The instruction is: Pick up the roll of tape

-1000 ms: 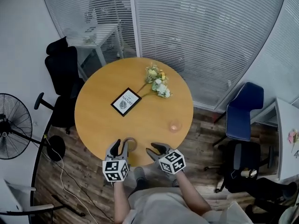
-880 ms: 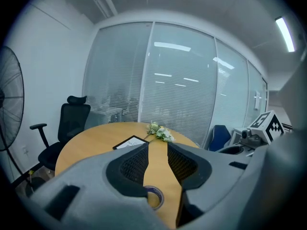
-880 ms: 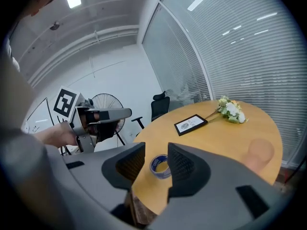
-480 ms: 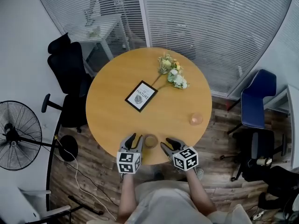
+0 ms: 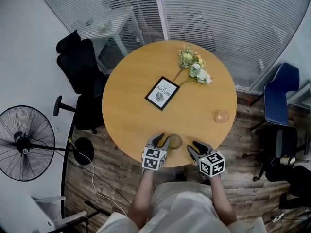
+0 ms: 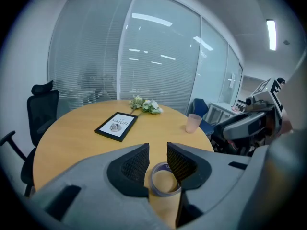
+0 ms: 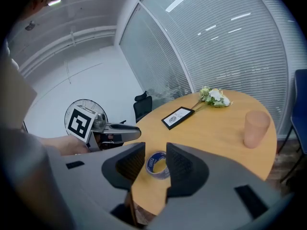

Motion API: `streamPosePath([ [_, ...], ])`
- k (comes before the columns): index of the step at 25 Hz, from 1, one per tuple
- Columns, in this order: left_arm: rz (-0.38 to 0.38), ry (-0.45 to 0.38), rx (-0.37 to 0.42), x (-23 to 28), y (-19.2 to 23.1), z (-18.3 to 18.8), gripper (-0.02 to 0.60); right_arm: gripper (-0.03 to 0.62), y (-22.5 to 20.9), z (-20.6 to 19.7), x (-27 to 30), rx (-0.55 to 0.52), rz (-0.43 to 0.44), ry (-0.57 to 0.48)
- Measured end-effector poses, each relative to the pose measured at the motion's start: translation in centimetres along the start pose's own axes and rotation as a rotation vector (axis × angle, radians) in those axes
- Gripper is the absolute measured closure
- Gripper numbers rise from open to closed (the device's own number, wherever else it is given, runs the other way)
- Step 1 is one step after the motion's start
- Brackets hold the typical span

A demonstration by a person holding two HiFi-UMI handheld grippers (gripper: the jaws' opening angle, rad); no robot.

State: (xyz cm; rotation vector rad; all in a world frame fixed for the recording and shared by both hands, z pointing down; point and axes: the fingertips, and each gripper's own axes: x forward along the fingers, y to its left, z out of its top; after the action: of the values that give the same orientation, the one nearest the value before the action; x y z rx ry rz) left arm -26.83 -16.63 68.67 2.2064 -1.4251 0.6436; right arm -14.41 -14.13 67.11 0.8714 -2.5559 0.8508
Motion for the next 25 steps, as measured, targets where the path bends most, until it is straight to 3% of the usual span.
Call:
streamPosePath([
  [10,-0.074,0.162,0.010,4.2,-0.1,-5.5,0.468,0.464,-0.8,-1.6,-1.3,0.020,-0.065,0.039],
  [25,-0.042,0.292,-0.014,8.1,-0.2,-9.8,0.463,0.464,-2.5,-3.0,-4.7,0.042,-0.111,0.035],
])
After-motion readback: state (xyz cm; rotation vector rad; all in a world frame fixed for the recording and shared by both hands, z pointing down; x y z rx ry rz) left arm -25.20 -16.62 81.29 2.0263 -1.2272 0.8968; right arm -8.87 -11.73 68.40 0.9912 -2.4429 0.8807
